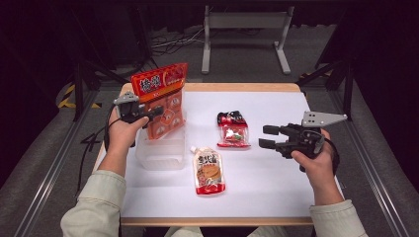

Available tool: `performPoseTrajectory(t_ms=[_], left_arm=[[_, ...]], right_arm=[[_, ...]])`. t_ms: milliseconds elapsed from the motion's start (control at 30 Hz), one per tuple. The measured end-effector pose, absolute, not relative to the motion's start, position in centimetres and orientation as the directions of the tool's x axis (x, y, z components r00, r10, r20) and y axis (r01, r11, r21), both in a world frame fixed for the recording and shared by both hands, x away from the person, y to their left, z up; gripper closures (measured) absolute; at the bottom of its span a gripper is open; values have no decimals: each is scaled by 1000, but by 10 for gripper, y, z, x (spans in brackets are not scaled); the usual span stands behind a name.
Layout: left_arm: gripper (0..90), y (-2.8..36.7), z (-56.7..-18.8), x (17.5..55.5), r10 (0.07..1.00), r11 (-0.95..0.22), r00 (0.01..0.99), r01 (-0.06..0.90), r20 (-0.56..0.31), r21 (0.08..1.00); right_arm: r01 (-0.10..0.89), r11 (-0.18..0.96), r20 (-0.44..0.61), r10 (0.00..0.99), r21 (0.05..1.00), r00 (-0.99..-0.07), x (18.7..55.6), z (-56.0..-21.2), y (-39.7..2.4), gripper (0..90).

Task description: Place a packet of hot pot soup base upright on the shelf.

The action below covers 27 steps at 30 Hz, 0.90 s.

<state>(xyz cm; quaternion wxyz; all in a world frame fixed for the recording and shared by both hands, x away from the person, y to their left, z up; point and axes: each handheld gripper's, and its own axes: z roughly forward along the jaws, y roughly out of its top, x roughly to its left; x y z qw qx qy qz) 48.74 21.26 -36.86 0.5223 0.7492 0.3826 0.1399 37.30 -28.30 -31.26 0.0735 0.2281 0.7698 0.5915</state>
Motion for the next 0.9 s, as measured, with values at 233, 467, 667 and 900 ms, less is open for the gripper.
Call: performPoseTrajectory(t_ms=[233, 467, 667, 900], left_arm=[[695, 226, -382, 483, 731, -129, 640, 471, -238, 872], [692, 231, -388, 480, 737, -117, 629, 477, -246, 871], [513, 231, -386, 479, 757, -88, 604, 475, -251, 876], [205, 232, -385, 475, 766, -81, 601, 441, -227, 894]], right_arm=[[266, 195, 159, 438, 944, -885, 373, -313, -283, 448], [270, 200, 162, 433, 942, -887, 374, -314, -280, 447], [269, 201, 160, 438, 942, -884, 374, -314, -280, 446], [255, 224, 123, 475, 941, -871, 375, -317, -280, 431]])
